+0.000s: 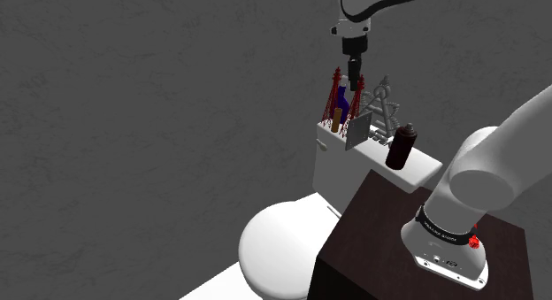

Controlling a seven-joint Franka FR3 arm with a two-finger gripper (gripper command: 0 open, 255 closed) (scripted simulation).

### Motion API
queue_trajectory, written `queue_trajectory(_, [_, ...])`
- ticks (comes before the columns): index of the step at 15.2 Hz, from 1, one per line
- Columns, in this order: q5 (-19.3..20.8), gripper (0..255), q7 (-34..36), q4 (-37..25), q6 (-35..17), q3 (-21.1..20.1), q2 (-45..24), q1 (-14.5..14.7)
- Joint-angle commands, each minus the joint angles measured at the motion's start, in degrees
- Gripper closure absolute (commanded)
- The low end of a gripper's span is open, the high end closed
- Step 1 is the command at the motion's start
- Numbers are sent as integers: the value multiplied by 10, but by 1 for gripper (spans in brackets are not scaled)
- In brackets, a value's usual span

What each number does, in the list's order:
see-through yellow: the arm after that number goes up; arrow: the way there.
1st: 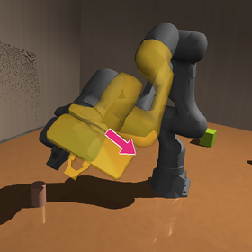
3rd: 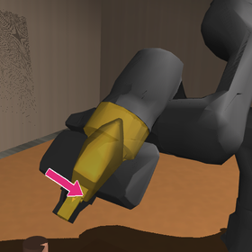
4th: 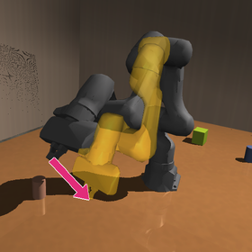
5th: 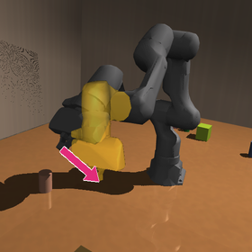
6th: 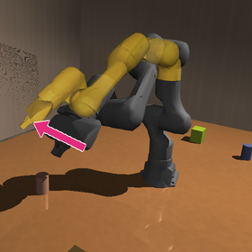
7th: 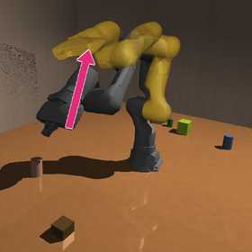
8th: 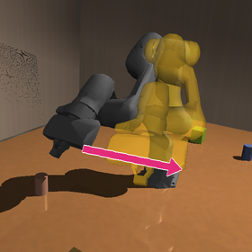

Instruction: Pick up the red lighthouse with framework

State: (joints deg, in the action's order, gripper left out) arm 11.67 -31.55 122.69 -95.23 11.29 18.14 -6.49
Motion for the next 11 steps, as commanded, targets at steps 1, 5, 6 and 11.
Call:
queue_trajectory(1, [7, 0, -23, -31, -12, 13, -38, -5])
queue_trajectory(5, [13, 0, -69, -103, -24, 35, -111, -16])
queue_trajectory(6, [13, 0, -81, -123, -27, 40, -130, -19])
queue_trajectory(11, [5, 0, -139, -234, -30, 60, -230, -37])
